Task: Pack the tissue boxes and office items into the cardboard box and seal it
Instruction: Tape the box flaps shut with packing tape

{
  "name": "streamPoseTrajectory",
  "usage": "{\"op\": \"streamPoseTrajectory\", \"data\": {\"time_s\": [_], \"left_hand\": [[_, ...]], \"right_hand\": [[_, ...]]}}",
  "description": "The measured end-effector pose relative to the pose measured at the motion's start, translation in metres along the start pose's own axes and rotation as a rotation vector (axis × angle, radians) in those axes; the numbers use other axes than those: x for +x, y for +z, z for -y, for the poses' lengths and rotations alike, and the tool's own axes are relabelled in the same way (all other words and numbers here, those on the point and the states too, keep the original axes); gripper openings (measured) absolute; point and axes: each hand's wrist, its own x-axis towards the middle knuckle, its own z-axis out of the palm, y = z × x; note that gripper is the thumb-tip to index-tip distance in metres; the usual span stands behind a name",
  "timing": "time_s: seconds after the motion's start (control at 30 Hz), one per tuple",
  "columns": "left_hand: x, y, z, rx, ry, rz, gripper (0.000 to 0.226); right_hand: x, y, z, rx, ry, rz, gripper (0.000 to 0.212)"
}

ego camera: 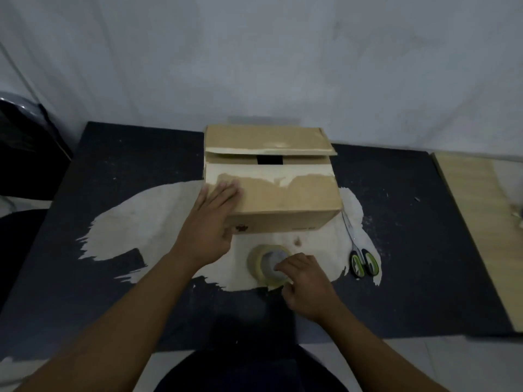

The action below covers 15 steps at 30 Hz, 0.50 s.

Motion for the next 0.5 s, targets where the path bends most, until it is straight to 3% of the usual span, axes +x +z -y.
{"op": "streamPoseTrajectory", "data": {"time_s": [0.07, 0.13, 0.2, 0.33, 0.5], "left_hand": [[-0.013, 0.000, -0.002, -0.109, 0.010, -0.050, 0.075], [-0.028, 0.000, -0.004, -0.192, 0.012, -0.104, 0.065], [-0.042, 0.000, -0.009, -0.249, -0.017, -0.166, 0.058], [-0.069, -0.004, -0.028, -0.316, -0.164, -0.331, 0.042], [-0.073, -0.009, -0.055, -0.568, -0.421, -0.271, 0.037]], "right_hand": [[0.004, 0.013, 0.005, -0.096, 0.062, 0.246, 0.051], [0.013, 0.023, 0.010, -0.150, 0.118, 0.346, 0.041], [0.020, 0.027, 0.009, -0.072, 0.179, 0.352, 0.025], [0.023, 0.008, 0.007, 0.343, 0.242, 0.206, 0.021], [0.022, -0.047, 0.025, 0.895, 0.249, 0.159, 0.019]]}}
